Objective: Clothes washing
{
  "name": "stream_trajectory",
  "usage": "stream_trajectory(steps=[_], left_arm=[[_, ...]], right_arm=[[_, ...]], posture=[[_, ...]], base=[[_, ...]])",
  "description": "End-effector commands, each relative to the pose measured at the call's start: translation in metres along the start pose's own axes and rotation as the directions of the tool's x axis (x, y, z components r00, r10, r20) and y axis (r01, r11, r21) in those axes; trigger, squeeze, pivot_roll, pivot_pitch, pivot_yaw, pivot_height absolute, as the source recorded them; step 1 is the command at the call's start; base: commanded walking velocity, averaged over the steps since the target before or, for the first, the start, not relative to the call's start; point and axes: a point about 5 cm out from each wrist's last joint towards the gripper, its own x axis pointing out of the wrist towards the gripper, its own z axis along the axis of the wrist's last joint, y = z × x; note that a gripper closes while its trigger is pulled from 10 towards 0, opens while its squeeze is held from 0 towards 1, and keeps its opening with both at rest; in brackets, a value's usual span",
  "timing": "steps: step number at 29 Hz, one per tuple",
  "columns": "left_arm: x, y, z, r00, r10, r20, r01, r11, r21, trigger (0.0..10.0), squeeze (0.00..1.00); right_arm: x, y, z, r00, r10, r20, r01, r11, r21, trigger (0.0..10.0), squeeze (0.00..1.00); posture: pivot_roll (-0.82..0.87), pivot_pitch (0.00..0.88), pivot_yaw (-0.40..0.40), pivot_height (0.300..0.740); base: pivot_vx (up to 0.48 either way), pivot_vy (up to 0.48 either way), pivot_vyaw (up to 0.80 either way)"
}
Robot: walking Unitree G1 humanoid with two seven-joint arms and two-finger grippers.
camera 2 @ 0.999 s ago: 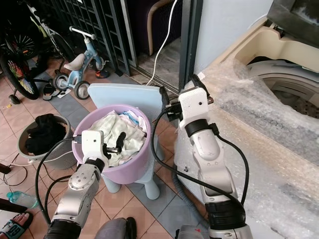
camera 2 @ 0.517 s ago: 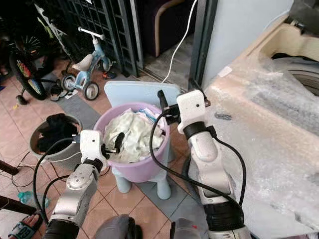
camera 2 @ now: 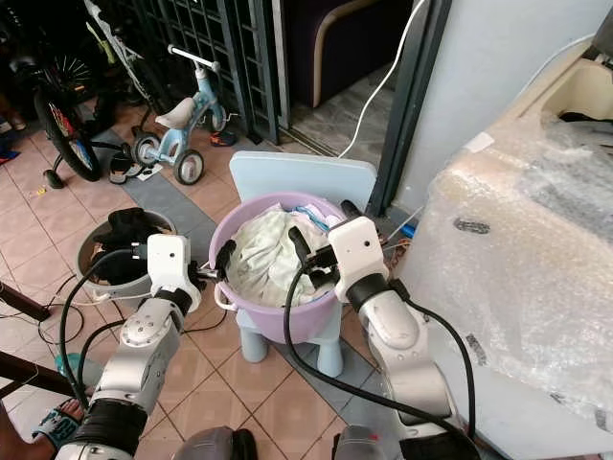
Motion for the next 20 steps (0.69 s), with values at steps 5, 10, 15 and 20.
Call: stream_trajectory(steps=[5, 10, 15, 20], left_arm=[[-0.001, 0.003, -0.003, 1.000, 0.001, -0.001, -0.001, 1.000, -0.004, 10.0, 0.00], [-0.007, 0.008, -0.007, 1.000, 0.016, -0.004, -0.016, 1.000, -0.002, 10.0, 0.00], [-0.016, 0.013, -0.011, 0.999, 0.045, -0.013, -0.045, 0.999, 0.010, 10.0, 0.00], [-0.023, 0.013, -0.013, 0.999, 0.052, -0.011, -0.052, 0.999, 0.007, 10.0, 0.00]], right_arm=[[-0.004, 0.019, -0.015, 0.987, 0.116, -0.108, -0.116, 0.993, 0.012, 10.0, 0.00], [-0.004, 0.017, -0.025, 0.986, 0.095, -0.135, -0.092, 0.995, 0.030, 10.0, 0.00], [-0.005, 0.007, -0.045, 0.982, -0.002, -0.189, 0.008, 0.999, 0.031, 10.0, 0.00], [-0.015, -0.001, -0.071, 0.950, -0.140, -0.278, 0.183, 0.974, 0.135, 10.0, 0.00]], posture=[[-0.15, 0.118, 0.066, 0.740], [-0.14, 0.121, 0.060, 0.740], [-0.12, 0.126, 0.054, 0.740], [-0.09, 0.129, 0.055, 0.740]], base=[[0.322, 0.000, 0.00], [0.323, 0.000, 0.00], [0.331, 0.000, 0.00], [0.292, 0.000, 0.00]])
